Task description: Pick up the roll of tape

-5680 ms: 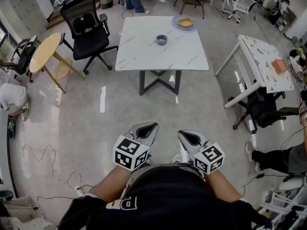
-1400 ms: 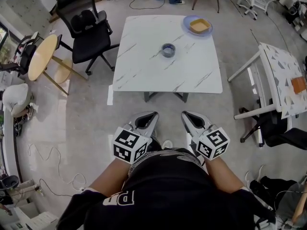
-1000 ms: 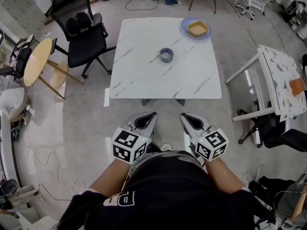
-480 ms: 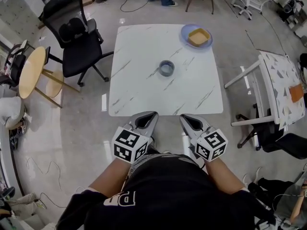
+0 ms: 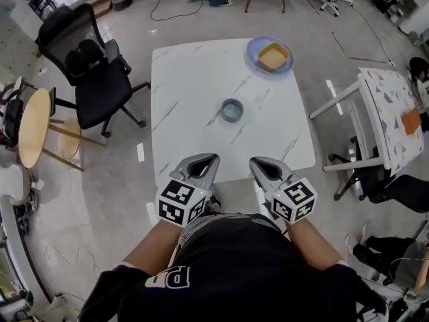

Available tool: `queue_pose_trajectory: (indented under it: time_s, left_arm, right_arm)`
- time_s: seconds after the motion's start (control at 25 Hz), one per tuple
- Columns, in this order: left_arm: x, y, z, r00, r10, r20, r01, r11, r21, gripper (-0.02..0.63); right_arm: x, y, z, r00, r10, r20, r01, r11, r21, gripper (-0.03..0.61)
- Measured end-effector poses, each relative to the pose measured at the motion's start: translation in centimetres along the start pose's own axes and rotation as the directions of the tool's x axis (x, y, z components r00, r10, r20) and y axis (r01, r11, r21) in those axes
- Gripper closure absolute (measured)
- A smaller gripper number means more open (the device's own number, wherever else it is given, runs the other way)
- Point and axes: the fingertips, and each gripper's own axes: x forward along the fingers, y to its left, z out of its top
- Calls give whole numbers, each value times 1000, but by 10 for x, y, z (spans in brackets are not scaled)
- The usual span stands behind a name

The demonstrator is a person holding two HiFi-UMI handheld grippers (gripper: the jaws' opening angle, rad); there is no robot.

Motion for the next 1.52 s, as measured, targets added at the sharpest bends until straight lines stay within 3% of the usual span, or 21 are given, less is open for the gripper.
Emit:
queue_pose_trajectory:
  time_s: [0.4, 0.72, 1.52]
  left_arm:
    - [17, 46, 15, 997, -79, -7, 80, 996, 43, 555]
    - [35, 56, 17, 995, -101, -22, 102, 994, 43, 555]
    - [57, 53, 45, 996, 88, 32, -87, 996, -32, 555]
  right_arm:
    - [45, -10, 18, 997, -77, 18, 77, 997, 15, 578]
    - [58, -27, 21, 996, -92, 12, 92, 996, 22, 578]
    - [74, -69, 53, 995, 100, -14, -101, 992, -71, 578]
